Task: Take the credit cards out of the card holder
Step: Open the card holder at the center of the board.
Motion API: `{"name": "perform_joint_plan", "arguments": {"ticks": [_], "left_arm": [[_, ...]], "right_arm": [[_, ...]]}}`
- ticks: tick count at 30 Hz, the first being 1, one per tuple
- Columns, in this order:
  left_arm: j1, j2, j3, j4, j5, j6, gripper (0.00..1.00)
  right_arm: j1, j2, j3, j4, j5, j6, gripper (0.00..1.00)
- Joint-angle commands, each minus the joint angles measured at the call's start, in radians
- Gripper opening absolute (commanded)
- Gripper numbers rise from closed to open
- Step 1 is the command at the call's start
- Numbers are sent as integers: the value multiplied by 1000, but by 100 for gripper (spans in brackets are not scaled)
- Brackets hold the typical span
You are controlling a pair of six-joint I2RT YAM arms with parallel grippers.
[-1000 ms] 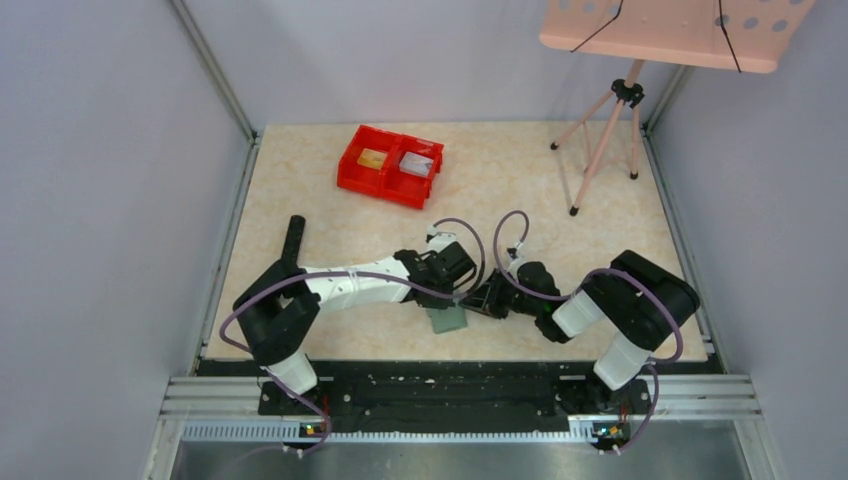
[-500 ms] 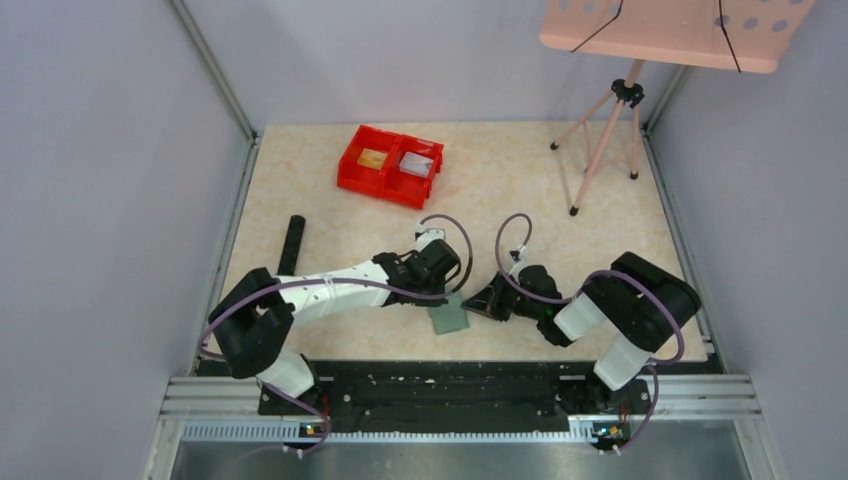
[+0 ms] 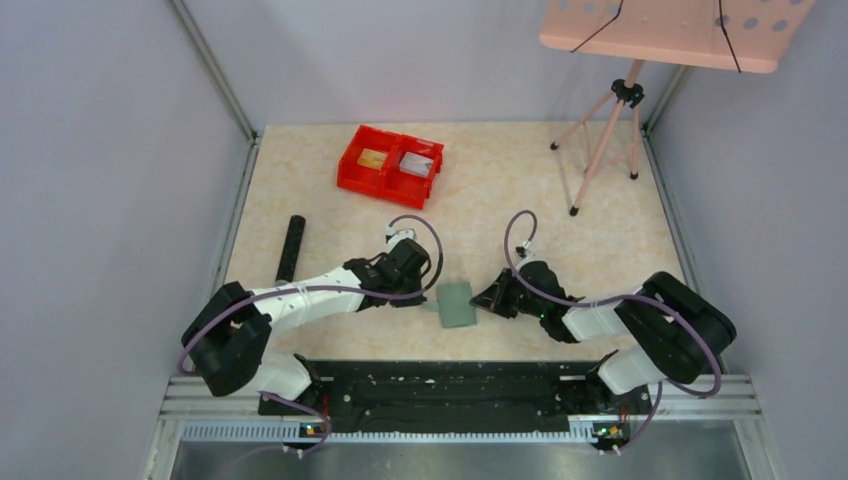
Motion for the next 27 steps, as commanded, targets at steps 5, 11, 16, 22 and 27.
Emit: {"name": "perform_joint_plan", "arguments": {"ticks": [5, 11, 16, 22, 27], "left_arm": [[34, -35, -66, 110, 102, -9, 6], [73, -55, -125, 201, 219, -27, 4], [137, -90, -216, 334, 342, -54, 0], [150, -108, -239, 351, 361, -40, 0], [152, -127, -257, 354, 357, -37, 0]], "right_arm": [[-2, -164, 145, -399, 137, -221, 27], [85, -228, 227, -560, 259, -308, 71], [198, -197, 235, -544, 342, -292, 84], [342, -83, 322, -592, 455, -276, 90], [420, 6, 406, -647, 548, -268, 95]]}}
